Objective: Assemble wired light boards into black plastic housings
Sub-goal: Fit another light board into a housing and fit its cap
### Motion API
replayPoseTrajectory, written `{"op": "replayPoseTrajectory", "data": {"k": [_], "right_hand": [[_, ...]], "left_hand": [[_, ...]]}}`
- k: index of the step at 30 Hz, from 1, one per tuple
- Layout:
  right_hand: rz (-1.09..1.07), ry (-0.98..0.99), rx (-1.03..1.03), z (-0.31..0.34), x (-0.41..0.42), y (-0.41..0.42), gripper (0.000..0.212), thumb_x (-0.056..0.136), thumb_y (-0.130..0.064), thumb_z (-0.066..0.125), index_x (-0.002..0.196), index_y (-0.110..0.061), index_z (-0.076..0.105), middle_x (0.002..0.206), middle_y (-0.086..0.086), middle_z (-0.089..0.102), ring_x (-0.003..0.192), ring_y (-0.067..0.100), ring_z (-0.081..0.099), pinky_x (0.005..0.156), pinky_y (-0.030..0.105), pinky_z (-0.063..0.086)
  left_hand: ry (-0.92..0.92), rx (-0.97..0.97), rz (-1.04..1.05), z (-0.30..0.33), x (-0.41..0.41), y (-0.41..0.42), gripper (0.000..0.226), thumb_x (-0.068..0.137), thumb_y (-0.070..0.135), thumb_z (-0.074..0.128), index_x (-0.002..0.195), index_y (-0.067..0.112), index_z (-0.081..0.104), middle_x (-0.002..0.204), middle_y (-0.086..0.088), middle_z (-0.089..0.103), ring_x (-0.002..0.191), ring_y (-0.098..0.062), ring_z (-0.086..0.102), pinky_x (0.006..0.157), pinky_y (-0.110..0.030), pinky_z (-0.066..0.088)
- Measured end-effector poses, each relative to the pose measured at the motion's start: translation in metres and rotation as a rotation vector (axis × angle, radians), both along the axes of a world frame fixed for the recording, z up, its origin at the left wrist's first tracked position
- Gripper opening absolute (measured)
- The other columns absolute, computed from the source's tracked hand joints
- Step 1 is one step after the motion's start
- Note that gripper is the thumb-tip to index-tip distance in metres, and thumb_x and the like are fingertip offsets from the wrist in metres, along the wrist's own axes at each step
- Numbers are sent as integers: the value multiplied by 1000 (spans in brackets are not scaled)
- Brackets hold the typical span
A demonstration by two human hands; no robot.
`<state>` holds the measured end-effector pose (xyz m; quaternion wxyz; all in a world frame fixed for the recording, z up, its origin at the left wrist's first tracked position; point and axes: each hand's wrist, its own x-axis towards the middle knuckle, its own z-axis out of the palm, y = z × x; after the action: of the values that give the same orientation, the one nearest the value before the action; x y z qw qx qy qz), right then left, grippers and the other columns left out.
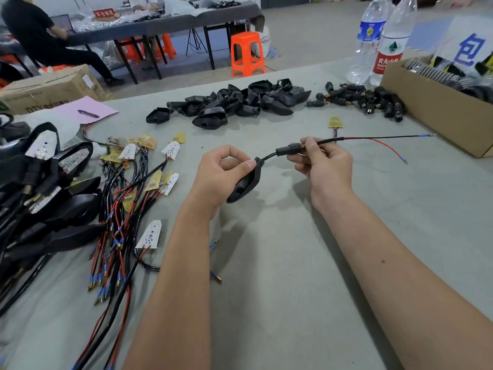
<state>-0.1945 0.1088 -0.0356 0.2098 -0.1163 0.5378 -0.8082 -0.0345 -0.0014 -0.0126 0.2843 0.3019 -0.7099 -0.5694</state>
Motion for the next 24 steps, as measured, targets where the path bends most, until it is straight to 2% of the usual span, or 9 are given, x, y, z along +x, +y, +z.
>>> {"op": "replayPoseTrajectory", "data": {"k": [2, 4, 6, 8, 11, 13, 17, 21, 24], "right_hand": [[24, 2, -4, 1, 1, 0, 16, 106, -6, 52, 101, -9, 67, 99, 14, 78, 77, 25, 78, 56, 22, 54], [71, -26, -38, 2, 1, 3, 17, 105, -4, 52, 99, -11, 66, 97, 12, 79, 82, 27, 78, 59, 22, 55], [115, -63, -80, 4, 1, 4, 13, 102, -3, 58, 97, -8, 69, 97, 13, 79, 84, 29, 77, 64, 23, 58], [136, -83, -111, 4, 2, 5, 10, 98, -2, 65, 95, -5, 73, 95, 13, 76, 83, 27, 76, 68, 24, 59], [153, -92, -123, 2, 2, 5, 12, 97, -1, 66, 98, -6, 76, 89, 9, 74, 78, 17, 71, 72, 24, 58], [180, -92, -134, 2, 1, 5, 16, 98, 1, 63, 102, -8, 75, 92, 6, 77, 76, 12, 69, 74, 23, 58], [246, -107, -166, 4, 0, 7, 21, 99, 5, 58, 105, -10, 72, 103, 9, 79, 83, 15, 69, 75, 24, 58], [270, -138, -182, 7, 0, 9, 15, 100, 2, 58, 101, -8, 69, 103, 14, 78, 93, 22, 71, 78, 27, 59], [240, -67, -128, 5, 5, 8, 9, 97, -1, 66, 99, -9, 69, 100, 13, 79, 98, 21, 75, 82, 28, 60]], "left_hand": [[41, 3, 24, -1, 0, -1, 8, 93, 8, 73, 85, 8, 70, 78, -18, 71, 67, -23, 59, 62, -29, 48], [75, -4, 24, -3, -2, -1, 13, 91, 2, 73, 83, 12, 74, 78, -8, 75, 68, -20, 64, 63, -28, 52], [93, -26, 6, -3, -4, 0, 23, 88, -9, 70, 81, 13, 74, 86, 2, 79, 77, -13, 73, 69, -22, 56], [99, -38, -1, -5, -5, 1, 26, 86, -14, 68, 80, 11, 74, 93, 1, 80, 86, -12, 76, 73, -19, 56], [102, -34, 1, -6, -4, 0, 21, 87, -10, 70, 84, 10, 74, 93, -1, 80, 81, -12, 75, 71, -20, 56], [98, -34, 5, -6, -3, -2, 21, 87, -6, 71, 85, 14, 74, 93, -1, 80, 80, -13, 74, 70, -23, 57], [67, -29, 16, -7, -3, -1, 19, 87, -3, 73, 86, 15, 77, 87, -5, 80, 75, -16, 71, 75, -33, 56], [48, -49, 35, -7, -5, 0, 20, 86, -5, 73, 86, 14, 79, 83, -4, 79, 72, -14, 70, 75, -31, 55], [13, -116, 53, -8, -7, 0, 17, 84, -5, 74, 87, 11, 80, 83, -4, 79, 75, -14, 70, 76, -30, 55]]}}
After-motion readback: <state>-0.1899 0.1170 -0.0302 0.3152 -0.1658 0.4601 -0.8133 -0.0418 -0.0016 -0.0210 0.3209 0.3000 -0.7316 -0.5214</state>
